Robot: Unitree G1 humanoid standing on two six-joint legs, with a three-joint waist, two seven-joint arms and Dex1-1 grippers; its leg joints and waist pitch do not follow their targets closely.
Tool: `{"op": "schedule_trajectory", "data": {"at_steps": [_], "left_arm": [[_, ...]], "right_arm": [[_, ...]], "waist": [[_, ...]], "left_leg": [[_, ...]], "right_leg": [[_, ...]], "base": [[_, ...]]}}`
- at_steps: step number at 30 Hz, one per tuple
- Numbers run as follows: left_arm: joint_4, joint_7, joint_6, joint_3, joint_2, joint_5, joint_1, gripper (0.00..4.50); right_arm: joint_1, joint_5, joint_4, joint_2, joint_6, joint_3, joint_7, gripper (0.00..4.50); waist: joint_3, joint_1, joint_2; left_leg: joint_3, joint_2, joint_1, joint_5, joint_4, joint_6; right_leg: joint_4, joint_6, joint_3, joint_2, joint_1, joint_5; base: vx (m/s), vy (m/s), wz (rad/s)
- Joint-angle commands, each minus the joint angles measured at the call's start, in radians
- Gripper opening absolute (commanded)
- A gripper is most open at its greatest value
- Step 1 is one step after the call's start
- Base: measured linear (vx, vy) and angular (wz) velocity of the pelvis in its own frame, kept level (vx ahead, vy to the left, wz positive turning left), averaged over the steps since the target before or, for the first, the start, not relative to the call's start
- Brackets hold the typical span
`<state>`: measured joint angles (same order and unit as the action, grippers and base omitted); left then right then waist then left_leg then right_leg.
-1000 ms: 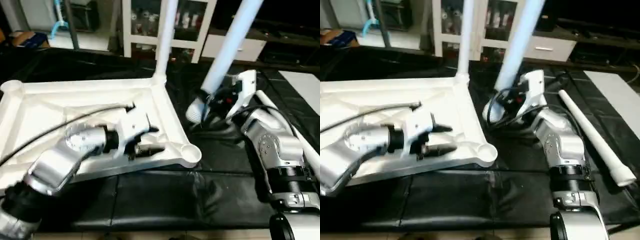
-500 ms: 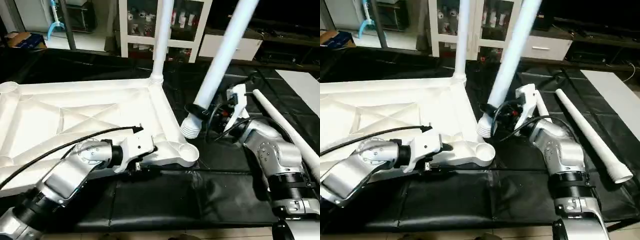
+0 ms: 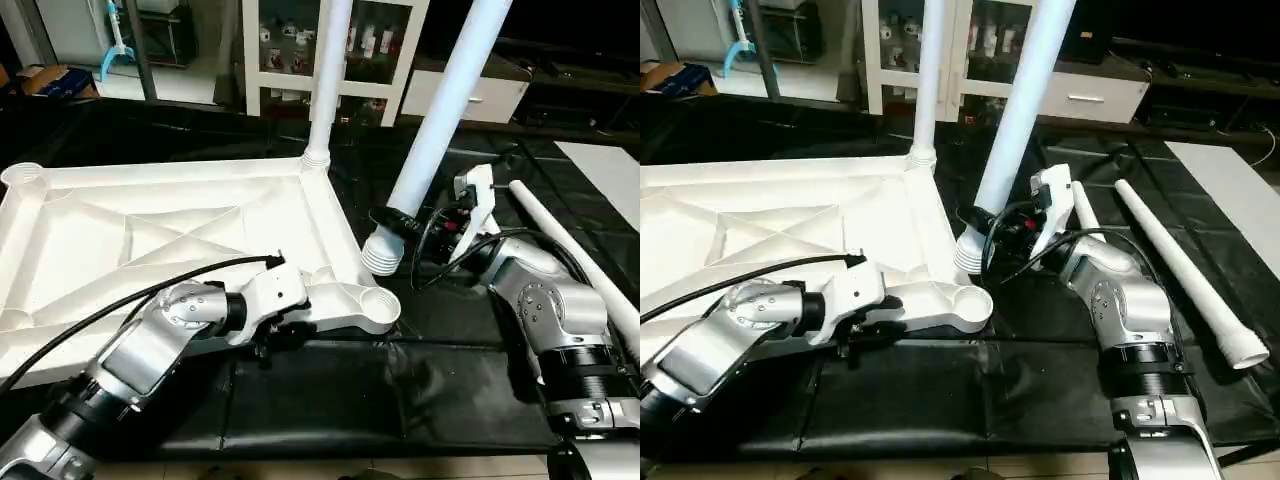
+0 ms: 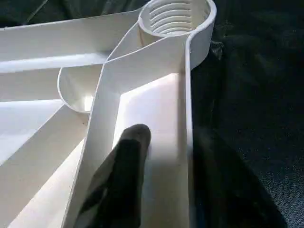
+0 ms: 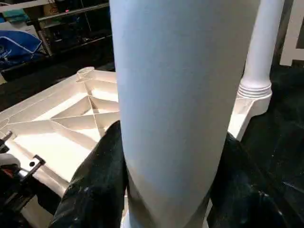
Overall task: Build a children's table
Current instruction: Insert table leg to table base
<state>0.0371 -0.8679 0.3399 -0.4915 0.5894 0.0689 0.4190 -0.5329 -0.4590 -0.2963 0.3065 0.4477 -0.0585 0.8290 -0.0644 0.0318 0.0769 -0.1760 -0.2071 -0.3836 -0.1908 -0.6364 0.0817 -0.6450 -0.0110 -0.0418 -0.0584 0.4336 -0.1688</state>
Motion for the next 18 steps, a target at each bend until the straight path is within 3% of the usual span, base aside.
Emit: {"op": "schedule_trajectory", "data": {"at_steps": [1,13,18], "left_arm": [[0.017,-0.018,-0.002,-0.036,-0.003,-0.023,0.003,1.29],[0.039,-0.069,-0.005,-0.117,0.001,-0.104,-0.024,0.31],[0.024,-0.093,0.023,-0.08,0.048,-0.081,-0.055,0.0]], "right_arm": [[0.004,0.012,0.022,0.017,-0.013,-0.001,0.006,1.88],[0.007,-0.001,0.013,0.009,0.006,-0.005,0.004,1.88],[0.001,-0.027,-0.01,-0.03,0.036,-0.035,-0.049,1.88]], "waist": [[0.071,-0.005,-0.02],[0.073,-0.005,-0.022],[0.075,-0.006,-0.026]], "left_leg": [[0.006,-0.017,0.021,-0.265,0.084,0.042],[0.006,-0.017,0.018,-0.255,0.085,0.034],[0.006,-0.015,0.018,-0.258,0.085,0.035]], "right_leg": [[0.097,-0.133,0.038,-0.056,-0.049,-0.372],[0.095,-0.143,0.038,-0.056,-0.051,-0.347],[0.094,-0.14,0.038,-0.056,-0.049,-0.365]], "base": [[0.0,0.0,0.0],[0.0,0.0,0.0],[0.0,0.0,0.0]]}}
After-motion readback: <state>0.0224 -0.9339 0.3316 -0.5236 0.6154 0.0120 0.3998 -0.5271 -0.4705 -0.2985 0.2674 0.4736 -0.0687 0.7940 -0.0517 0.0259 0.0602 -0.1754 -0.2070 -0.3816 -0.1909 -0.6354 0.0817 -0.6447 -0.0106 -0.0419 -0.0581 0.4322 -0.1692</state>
